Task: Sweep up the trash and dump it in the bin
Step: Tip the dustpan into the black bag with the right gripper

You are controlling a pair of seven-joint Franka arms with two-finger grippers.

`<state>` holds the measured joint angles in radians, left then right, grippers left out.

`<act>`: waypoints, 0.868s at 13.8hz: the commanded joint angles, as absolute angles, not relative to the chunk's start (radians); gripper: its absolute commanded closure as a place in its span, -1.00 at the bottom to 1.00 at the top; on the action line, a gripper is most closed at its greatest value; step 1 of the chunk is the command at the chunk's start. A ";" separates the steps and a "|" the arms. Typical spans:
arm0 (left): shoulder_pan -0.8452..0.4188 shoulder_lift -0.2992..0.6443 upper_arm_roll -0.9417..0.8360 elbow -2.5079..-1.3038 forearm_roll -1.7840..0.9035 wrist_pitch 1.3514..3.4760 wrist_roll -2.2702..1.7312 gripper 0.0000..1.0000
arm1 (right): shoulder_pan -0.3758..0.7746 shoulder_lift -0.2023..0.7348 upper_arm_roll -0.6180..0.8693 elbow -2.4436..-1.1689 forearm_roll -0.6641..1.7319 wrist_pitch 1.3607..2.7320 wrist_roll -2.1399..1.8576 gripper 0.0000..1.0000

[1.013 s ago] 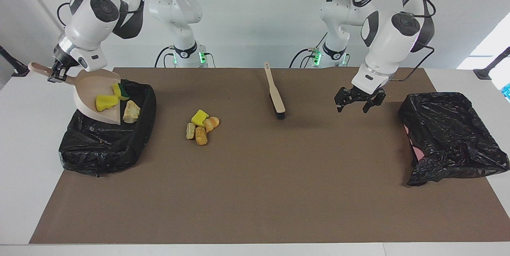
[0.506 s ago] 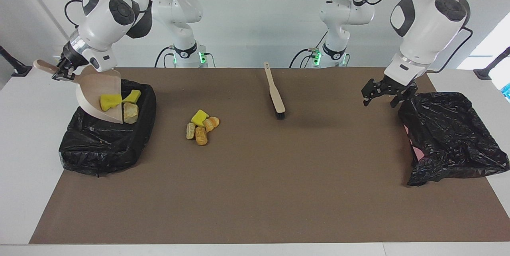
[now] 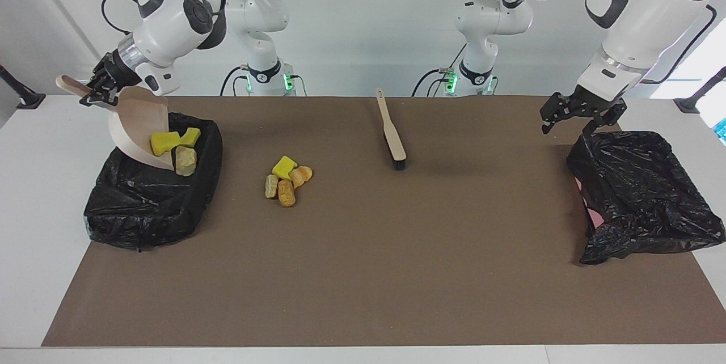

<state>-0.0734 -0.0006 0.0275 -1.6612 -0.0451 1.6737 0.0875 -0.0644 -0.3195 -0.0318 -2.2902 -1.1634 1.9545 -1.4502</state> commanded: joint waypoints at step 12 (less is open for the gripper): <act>-0.069 -0.021 0.034 -1.588 -0.020 1.460 0.095 -1.00 | -0.067 -0.416 -0.086 -2.249 -1.181 1.970 -1.651 1.00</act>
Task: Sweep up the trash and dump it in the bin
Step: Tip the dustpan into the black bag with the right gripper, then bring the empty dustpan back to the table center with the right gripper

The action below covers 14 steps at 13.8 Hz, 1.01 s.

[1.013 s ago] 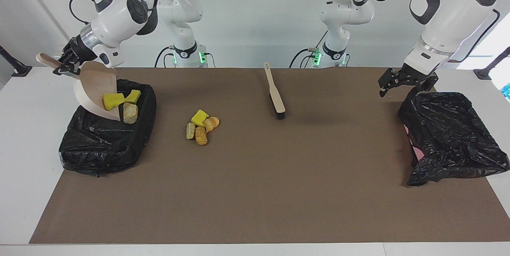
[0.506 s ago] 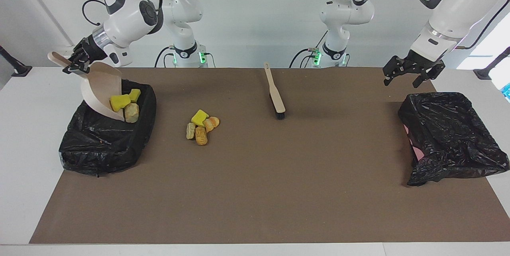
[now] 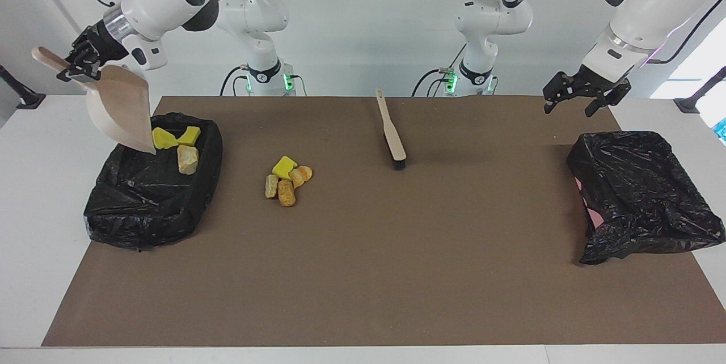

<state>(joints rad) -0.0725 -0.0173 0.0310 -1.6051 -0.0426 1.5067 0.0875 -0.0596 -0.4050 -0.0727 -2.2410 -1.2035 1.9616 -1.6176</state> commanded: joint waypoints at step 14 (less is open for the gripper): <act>-0.071 -0.038 0.026 -1.580 -0.003 1.460 0.092 -1.00 | -0.048 -0.405 0.103 -2.117 -0.429 1.701 -1.037 1.00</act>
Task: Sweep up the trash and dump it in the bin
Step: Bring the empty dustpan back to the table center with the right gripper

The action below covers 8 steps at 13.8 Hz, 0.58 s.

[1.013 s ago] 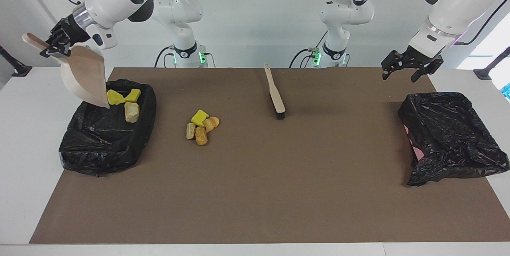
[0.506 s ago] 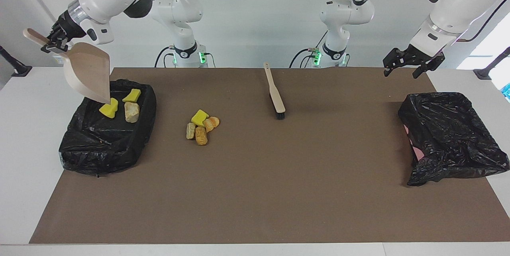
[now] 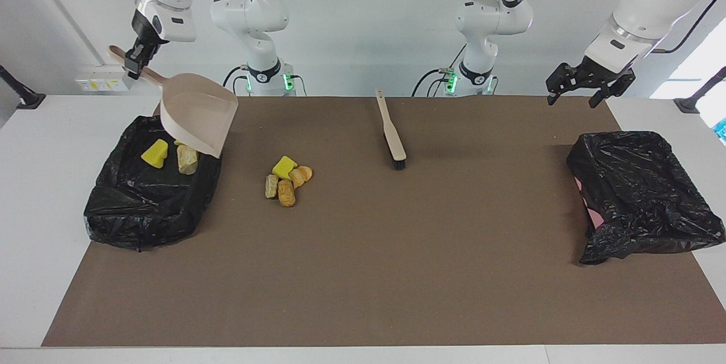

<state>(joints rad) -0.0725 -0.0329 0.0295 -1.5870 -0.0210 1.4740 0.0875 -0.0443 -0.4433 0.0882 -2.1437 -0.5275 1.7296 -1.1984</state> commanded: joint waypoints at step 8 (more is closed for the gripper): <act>-0.071 -0.038 0.026 -1.580 -0.003 1.460 0.092 -1.00 | 0.067 0.012 0.288 -1.826 -0.092 1.689 0.039 1.00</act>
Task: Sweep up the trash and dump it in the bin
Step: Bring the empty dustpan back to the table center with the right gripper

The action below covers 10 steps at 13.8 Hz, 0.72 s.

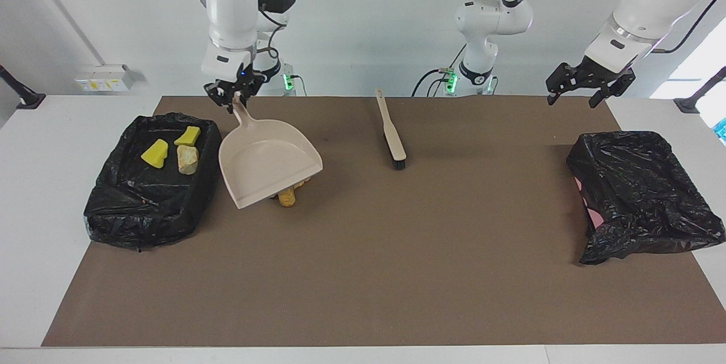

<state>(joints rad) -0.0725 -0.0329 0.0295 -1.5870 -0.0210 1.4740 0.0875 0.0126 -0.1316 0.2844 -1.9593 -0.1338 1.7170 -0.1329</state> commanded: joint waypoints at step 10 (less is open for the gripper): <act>-0.071 -0.038 0.026 -1.580 -0.003 1.460 0.092 -1.00 | 0.389 0.599 0.276 -1.310 -0.072 1.931 0.704 1.00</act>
<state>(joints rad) -0.0725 -0.0329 0.0295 -1.5870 -0.0210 1.4740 0.0875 0.3391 0.4318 0.2842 -1.4878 -0.0339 1.9022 0.6102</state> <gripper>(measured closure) 0.000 0.683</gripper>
